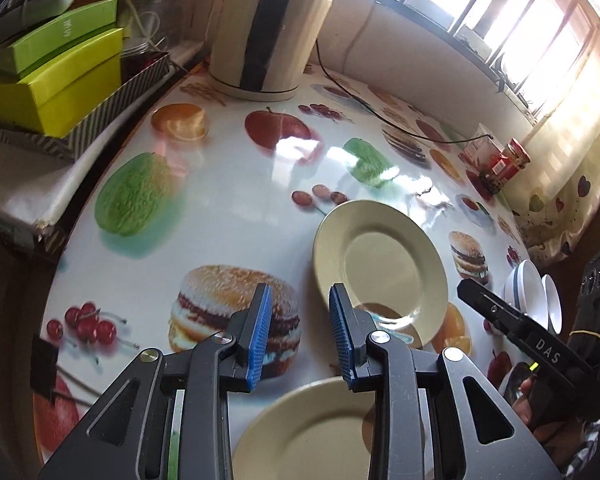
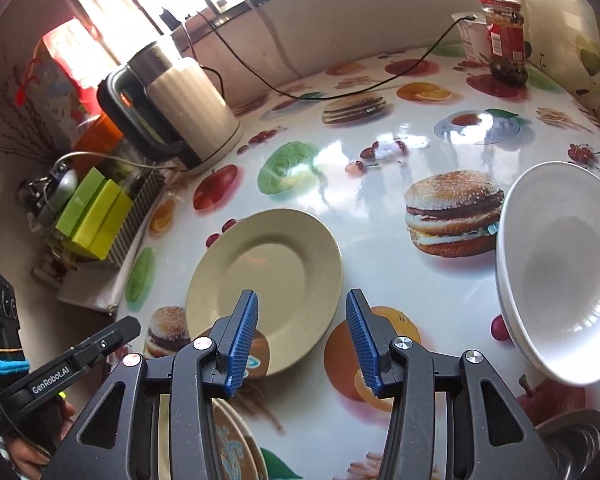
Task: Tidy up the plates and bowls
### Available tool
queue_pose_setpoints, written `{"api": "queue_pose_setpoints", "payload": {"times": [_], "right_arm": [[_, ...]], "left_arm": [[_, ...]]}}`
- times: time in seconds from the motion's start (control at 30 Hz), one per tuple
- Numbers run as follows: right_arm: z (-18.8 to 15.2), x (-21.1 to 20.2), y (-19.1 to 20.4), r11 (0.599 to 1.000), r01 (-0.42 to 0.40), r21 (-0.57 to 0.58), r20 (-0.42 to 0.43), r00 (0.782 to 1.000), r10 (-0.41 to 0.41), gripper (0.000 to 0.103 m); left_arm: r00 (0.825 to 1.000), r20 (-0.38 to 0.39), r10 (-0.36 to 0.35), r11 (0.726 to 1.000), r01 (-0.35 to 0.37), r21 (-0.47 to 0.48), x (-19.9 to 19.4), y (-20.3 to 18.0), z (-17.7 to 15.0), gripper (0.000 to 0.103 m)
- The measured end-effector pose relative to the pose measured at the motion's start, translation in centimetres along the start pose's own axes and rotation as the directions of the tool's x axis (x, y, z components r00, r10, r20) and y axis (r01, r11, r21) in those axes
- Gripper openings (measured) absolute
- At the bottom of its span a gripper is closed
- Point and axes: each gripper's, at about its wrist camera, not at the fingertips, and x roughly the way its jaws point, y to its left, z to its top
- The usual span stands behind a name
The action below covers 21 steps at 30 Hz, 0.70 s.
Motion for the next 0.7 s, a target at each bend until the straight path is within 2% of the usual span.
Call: {"api": "queue_pose_setpoints", "payload": {"times": [0.17, 0.33, 0.7], "right_arm": [[0.5, 1.3, -0.2, 1.000, 0.003, -0.002, -0.019, 1.000, -0.003, 0.045], [0.9, 2.0, -0.4, 1.000, 0.014, -0.012, -0.030, 0.999, -0.015, 0.036], [1.1, 3.2, -0.9, 0.999, 0.041, -0.011, -0.055, 0.998, -0.041, 0.035]], "left_arm": [[1.000, -0.023, -0.021, 1.000, 0.021, -0.014, 1.6, 0.2, 1.3, 0.031], [0.998, -0.050, -0.042, 0.999, 0.040, -0.027, 2.9, 0.2, 2.0, 0.031], [0.994, -0.099, -0.049, 0.998, 0.046, -0.034, 5.0, 0.1, 2.1, 0.031]]}}
